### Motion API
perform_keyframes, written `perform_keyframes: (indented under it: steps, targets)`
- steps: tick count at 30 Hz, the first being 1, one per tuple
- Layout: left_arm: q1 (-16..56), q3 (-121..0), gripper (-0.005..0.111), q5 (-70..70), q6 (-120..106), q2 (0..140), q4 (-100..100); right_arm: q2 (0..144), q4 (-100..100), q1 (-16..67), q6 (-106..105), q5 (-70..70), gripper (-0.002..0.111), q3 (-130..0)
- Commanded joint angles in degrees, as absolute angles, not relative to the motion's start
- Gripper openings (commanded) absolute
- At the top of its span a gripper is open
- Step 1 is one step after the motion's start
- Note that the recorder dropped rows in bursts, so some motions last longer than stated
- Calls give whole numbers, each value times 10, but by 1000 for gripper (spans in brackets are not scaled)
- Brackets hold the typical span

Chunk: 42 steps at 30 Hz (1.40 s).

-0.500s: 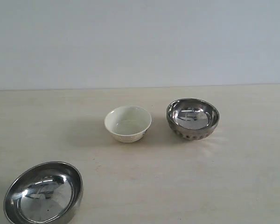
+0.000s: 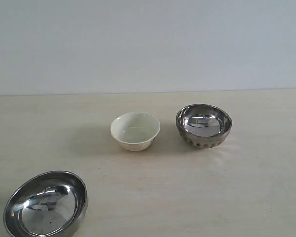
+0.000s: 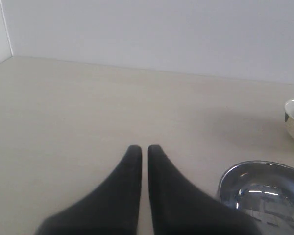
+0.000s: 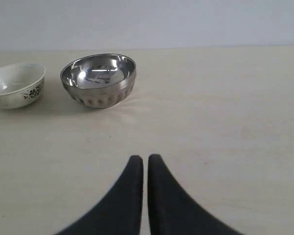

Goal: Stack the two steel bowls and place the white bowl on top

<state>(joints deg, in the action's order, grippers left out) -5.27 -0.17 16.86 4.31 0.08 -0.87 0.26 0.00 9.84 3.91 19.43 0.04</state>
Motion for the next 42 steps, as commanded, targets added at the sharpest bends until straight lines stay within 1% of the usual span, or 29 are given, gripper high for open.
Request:
perform_keyframes:
  steps: [1,36,42]
  targets:
    - [-55,0,4,170,48,0,-8,0,-6,98,39,192,0,0]
    - [-55,0,4,170,48,0,-8,0,-6,98,39,192,0,0]
    - [-55,0,4,170,48,0,-8,0,-5,98,42,170,0,0]
